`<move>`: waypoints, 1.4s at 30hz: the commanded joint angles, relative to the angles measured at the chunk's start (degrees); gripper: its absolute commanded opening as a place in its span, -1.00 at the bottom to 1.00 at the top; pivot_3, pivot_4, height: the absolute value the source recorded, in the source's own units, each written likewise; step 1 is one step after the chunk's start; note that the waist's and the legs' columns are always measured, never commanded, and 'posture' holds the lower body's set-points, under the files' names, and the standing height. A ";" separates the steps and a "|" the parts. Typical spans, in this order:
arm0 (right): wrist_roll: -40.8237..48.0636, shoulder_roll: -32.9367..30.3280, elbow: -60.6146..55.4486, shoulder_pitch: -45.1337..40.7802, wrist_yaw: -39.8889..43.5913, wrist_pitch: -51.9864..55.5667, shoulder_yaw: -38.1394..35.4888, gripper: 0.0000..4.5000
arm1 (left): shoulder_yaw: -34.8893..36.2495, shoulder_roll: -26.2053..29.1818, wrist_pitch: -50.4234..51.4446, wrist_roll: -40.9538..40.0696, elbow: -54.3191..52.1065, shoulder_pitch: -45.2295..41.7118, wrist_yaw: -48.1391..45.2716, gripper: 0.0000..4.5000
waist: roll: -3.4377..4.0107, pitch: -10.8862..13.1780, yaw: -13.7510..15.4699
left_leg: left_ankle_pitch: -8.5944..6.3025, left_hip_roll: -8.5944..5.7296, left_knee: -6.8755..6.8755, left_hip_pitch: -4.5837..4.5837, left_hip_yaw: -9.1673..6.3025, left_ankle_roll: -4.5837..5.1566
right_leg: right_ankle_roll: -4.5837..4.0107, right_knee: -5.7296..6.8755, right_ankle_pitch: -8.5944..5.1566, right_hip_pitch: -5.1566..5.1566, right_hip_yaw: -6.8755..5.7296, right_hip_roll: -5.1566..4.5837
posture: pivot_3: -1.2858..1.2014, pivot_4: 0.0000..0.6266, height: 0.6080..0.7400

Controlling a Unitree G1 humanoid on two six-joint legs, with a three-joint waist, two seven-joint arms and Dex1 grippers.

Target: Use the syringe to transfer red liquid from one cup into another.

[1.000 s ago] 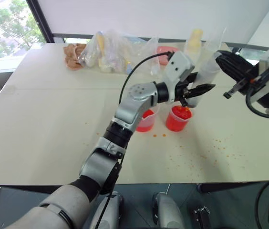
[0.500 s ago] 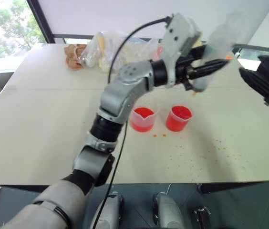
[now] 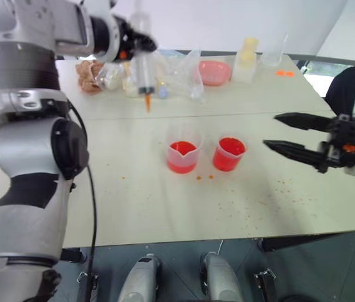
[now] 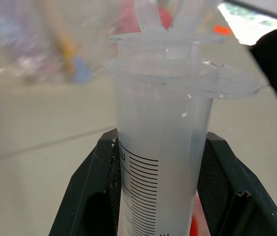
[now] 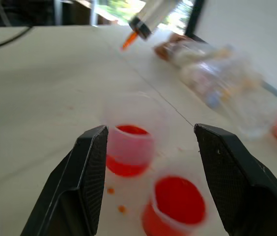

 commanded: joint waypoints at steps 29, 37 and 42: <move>-1.04 4.74 -4.27 0.26 -3.69 -0.51 12.87 0.30 | 11.46 -8.27 3.19 -49.18 -16.58 32.56 56.38 0.99 | -0.14 -0.01 1.25 | 0.20 -0.09 -0.01 -0.13 0.03 -0.43 | -0.13 0.12 0.11 -0.30 0.14 -0.16 | 0.03 -0.52 1.00; -0.56 8.01 -3.37 4.59 -10.25 -1.70 4.29 0.30 | 3.06 -0.32 -11.84 -39.31 -46.58 42.63 33.86 0.99 | -0.04 -0.08 1.28 | 0.30 -0.08 -0.08 -0.08 0.09 -0.60 | -0.18 0.04 0.11 -0.22 0.18 -0.14 | 0.03 -0.52 1.00; 1.95 8.61 -4.68 12.10 -12.75 -0.06 -5.60 0.30 | 4.12 4.54 -20.67 -34.68 -55.46 51.90 23.64 0.99 | -0.01 -0.10 1.31 | 0.13 -0.06 -0.10 -0.04 0.11 -0.29 | -0.21 -0.05 0.11 -0.16 0.19 -0.12 | 0.03 -0.52 1.00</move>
